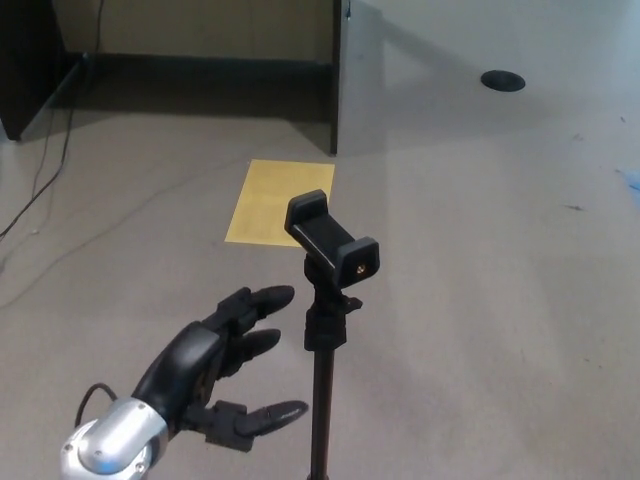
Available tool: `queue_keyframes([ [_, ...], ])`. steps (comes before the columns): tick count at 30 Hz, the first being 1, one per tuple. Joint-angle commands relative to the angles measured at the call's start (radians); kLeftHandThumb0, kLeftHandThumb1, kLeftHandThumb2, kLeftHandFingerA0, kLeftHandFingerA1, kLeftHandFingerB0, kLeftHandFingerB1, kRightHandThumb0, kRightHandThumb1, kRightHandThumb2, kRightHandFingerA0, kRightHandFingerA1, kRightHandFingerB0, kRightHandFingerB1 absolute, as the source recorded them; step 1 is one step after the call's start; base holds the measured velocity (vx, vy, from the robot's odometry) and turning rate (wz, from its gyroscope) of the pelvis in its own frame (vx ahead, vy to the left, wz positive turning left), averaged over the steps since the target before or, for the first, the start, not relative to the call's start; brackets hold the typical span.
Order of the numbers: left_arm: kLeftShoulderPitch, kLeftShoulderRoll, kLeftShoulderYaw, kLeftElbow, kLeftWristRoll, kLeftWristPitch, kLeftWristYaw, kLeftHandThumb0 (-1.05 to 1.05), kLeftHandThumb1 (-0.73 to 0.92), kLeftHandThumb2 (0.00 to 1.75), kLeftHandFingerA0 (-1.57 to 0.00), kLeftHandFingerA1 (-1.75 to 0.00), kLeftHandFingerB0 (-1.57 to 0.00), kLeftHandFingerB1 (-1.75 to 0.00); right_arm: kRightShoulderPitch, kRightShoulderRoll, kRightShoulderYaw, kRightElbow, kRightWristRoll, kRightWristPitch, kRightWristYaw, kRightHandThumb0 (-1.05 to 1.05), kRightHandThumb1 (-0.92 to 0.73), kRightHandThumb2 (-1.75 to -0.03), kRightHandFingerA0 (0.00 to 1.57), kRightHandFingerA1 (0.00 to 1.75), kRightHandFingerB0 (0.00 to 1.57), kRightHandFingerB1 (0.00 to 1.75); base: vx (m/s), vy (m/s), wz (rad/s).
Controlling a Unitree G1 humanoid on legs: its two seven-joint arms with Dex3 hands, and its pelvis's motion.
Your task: There is a tripod standing in front of the robot and the robot extends its left arm to grab it. It lifts the tripod and passes it to a person.
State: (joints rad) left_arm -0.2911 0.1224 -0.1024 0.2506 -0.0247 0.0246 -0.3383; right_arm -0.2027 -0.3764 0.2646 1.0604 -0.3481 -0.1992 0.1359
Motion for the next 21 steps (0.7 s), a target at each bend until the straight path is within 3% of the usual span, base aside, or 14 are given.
queue_keyframes([
  [1, -0.041, -0.022, 0.031, 0.054, -0.034, 0.039, 0.006, -0.55, 0.39, 0.64, -0.14, -0.41, -0.08, -0.27, 0.005, -0.008, -0.009, -0.003, 0.007, 0.0, 0.015, -0.4, -0.72, -0.62, 0.5, 0.36, 0.32, 0.31, 0.0, 0.0, 0.0],
  [3, -0.055, -0.035, 0.038, 0.085, -0.034, 0.017, 0.01, -0.55, 0.4, 0.64, -0.14, -0.41, -0.08, -0.29, 0.002, -0.008, -0.006, -0.004, 0.004, -0.004, 0.014, -0.41, -0.72, -0.62, 0.51, 0.37, 0.32, 0.31, 0.0, 0.0, 0.0],
  [4, -0.062, -0.045, 0.041, 0.095, -0.034, 0.018, 0.018, -0.28, 0.28, 0.85, -0.04, -0.5, 0.0, -0.48, 0.001, -0.008, -0.001, -0.008, -0.003, 0.002, 0.01, -0.42, -0.72, -0.62, 0.53, 0.37, 0.32, 0.31, 0.0, 0.0, 0.0],
  [6, -0.07, -0.06, 0.046, 0.106, -0.035, 0.024, 0.025, -0.28, 0.28, 0.85, -0.04, -0.49, 0.0, -0.48, -0.001, -0.01, 0.007, -0.01, -0.015, 0.005, -0.001, -0.41, -0.72, -0.62, 0.54, 0.37, 0.32, 0.31, 0.0, 0.0, 0.0],
  [7, -0.074, -0.067, 0.045, 0.114, -0.028, 0.025, 0.034, -0.29, 0.28, 0.85, -0.04, -0.49, 0.0, -0.48, -0.006, -0.006, 0.008, -0.001, -0.014, 0.006, -0.003, -0.5, -0.59, -0.83, 0.5, 0.51, 0.26, 0.42, 0.0, 0.0, 0.0],
  [8, -0.08, -0.074, 0.047, 0.118, -0.027, 0.033, 0.042, -0.29, 0.28, 0.85, -0.04, -0.49, 0.0, -0.47, -0.009, -0.004, 0.007, -0.002, -0.011, 0.01, 0.001, -0.4, -0.71, -0.62, 0.59, 0.39, 0.33, 0.31, 0.0, 0.0, 0.0],
  [10, -0.096, -0.089, 0.045, 0.136, -0.021, 0.04, 0.053, -0.3, 0.27, 0.84, -0.03, -0.48, 0.0, -0.47, -0.01, 0.0, -0.008, -0.007, 0.01, 0.016, 0.017, -0.4, -0.71, -0.62, 0.55, 0.38, 0.34, 0.31, 0.0, 0.0, 0.0],
  [12, -0.119, -0.092, 0.025, 0.165, 0.01, 0.019, 0.063, -0.31, 0.27, 0.85, -0.04, -0.47, 0.0, -0.47, -0.005, -0.006, -0.009, -0.02, 0.009, 0.006, 0.024, -0.4, -0.72, -0.63, 0.55, 0.39, 0.33, 0.31, 0.0, 0.0, 0.0],
  [13, -0.124, -0.094, 0.022, 0.171, 0.014, 0.018, 0.067, -0.61, 0.41, 0.68, -0.25, -0.43, -0.08, -0.31, -0.005, -0.007, -0.009, -0.021, 0.008, 0.004, 0.025, -0.39, -0.73, -0.63, 0.54, 0.38, 0.31, 0.31, 0.0, 0.0, 0.0],
  [16, -0.145, -0.107, 0.012, 0.199, 0.01, 0.01, 0.068, -0.61, 0.4, 0.68, -0.24, -0.44, -0.09, -0.31, -0.005, -0.009, -0.009, -0.02, 0.007, -0.004, 0.029, -0.39, -0.72, -0.63, 0.54, 0.38, 0.32, 0.31, 0.0, 0.0, 0.0],
  [17, -0.147, -0.115, 0.009, 0.202, 0.007, 0.014, 0.067, -0.3, 0.23, 0.83, -0.05, -0.48, -0.01, -0.47, -0.007, -0.008, -0.009, -0.017, 0.008, -0.003, 0.031, -0.4, -0.72, -0.62, 0.54, 0.37, 0.32, 0.31, 0.0, 0.0, 0.0],
  [18, -0.147, -0.124, 0.005, 0.204, 0.002, 0.018, 0.066, -0.3, 0.23, 0.83, -0.05, -0.48, -0.01, -0.47, -0.008, -0.008, -0.009, -0.013, 0.008, -0.001, 0.033, -0.4, -0.72, -0.62, 0.54, 0.37, 0.32, 0.31, 0.0, 0.0, 0.0],
  [19, -0.146, -0.127, 0.001, 0.201, 0.005, 0.025, 0.072, -0.6, 0.4, 0.67, -0.22, -0.43, -0.09, -0.32, -0.007, -0.009, -0.009, -0.014, 0.007, -0.004, 0.034, -0.4, -0.72, -0.62, 0.52, 0.37, 0.32, 0.31, 0.0, 0.0, 0.0],
  [21, -0.143, -0.132, -0.003, 0.202, 0.009, 0.018, 0.077, -0.6, 0.39, 0.67, -0.22, -0.43, -0.07, -0.33, -0.006, -0.009, -0.007, -0.019, 0.006, -0.004, 0.036, -0.4, -0.72, -0.62, 0.51, 0.37, 0.32, 0.31, 0.0, 0.0, 0.0],
])
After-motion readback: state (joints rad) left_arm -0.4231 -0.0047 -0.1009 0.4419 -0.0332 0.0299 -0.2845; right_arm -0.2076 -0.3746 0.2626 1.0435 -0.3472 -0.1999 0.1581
